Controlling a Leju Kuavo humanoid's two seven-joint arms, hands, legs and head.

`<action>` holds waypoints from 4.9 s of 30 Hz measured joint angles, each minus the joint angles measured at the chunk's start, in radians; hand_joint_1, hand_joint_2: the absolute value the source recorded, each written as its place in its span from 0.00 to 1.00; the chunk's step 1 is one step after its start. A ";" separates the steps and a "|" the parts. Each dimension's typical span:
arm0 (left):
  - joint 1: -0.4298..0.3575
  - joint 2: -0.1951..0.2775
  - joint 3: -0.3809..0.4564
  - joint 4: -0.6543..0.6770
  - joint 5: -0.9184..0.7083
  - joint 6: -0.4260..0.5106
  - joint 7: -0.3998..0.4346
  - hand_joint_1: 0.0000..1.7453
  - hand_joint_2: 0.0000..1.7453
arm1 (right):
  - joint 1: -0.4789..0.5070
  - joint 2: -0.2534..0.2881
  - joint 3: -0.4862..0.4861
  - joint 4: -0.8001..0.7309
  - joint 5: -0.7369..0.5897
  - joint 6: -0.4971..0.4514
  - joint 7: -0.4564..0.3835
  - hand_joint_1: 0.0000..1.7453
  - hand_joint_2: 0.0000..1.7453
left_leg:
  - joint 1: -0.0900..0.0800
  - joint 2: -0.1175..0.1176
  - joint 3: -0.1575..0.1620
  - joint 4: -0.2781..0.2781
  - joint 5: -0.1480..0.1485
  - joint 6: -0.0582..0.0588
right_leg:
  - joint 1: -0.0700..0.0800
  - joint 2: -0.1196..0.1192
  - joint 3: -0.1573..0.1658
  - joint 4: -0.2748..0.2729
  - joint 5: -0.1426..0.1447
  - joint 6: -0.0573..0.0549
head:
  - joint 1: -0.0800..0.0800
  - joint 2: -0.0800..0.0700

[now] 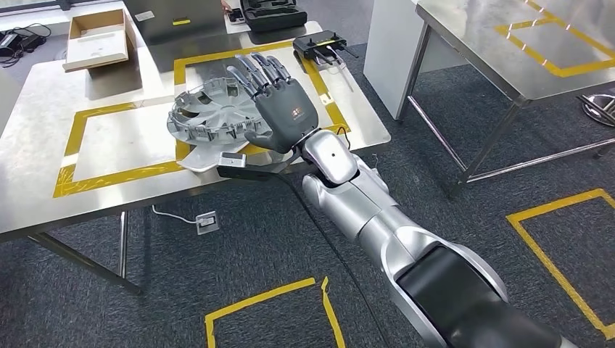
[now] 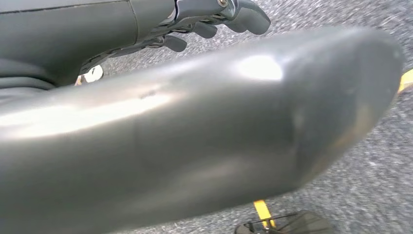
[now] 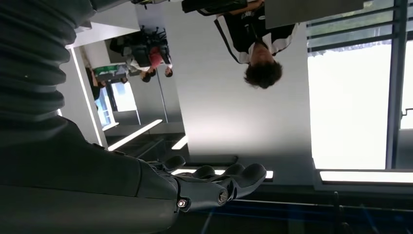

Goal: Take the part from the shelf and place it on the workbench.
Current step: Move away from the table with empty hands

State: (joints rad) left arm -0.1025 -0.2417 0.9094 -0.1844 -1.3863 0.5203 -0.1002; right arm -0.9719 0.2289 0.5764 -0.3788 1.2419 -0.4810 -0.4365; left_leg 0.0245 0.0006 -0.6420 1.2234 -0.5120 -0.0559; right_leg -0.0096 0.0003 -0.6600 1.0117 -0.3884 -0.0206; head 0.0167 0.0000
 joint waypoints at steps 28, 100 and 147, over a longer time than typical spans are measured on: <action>0.017 -0.008 0.000 0.002 0.006 -0.001 0.011 0.00 0.00 | -0.033 -0.006 -0.005 0.013 0.085 0.063 0.105 0.00 1.00 | -0.006 0.000 -0.096 0.069 -0.036 0.012 | 0.010 -0.010 0.041 -0.022 -0.015 -0.015 | 0.012 0.000; 0.029 0.007 0.019 0.003 0.025 0.020 0.089 0.00 0.00 | -0.033 -0.065 -0.015 0.035 0.005 0.083 0.055 0.00 0.00 | -0.002 -0.003 0.070 -0.183 0.032 0.067 | 0.014 -0.004 -0.042 0.082 -0.039 0.032 | 0.020 0.000; 0.032 0.015 0.025 0.002 0.003 0.003 0.120 0.00 0.00 | -0.020 -0.103 -0.046 0.049 -0.023 0.098 0.082 0.00 1.00 | -0.001 -0.001 0.003 -0.210 0.125 0.026 | 0.014 0.001 0.069 0.009 -0.068 0.009 | 0.022 0.000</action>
State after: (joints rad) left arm -0.0705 -0.2262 0.9345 -0.1820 -1.3830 0.5230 0.0196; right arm -0.9916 0.1260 0.5303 -0.3293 1.2194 -0.3832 -0.3548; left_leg 0.0239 0.0000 -0.6393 1.0137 -0.3872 -0.0302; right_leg 0.0042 0.0010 -0.5914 1.0205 -0.4566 -0.0111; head 0.0385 0.0000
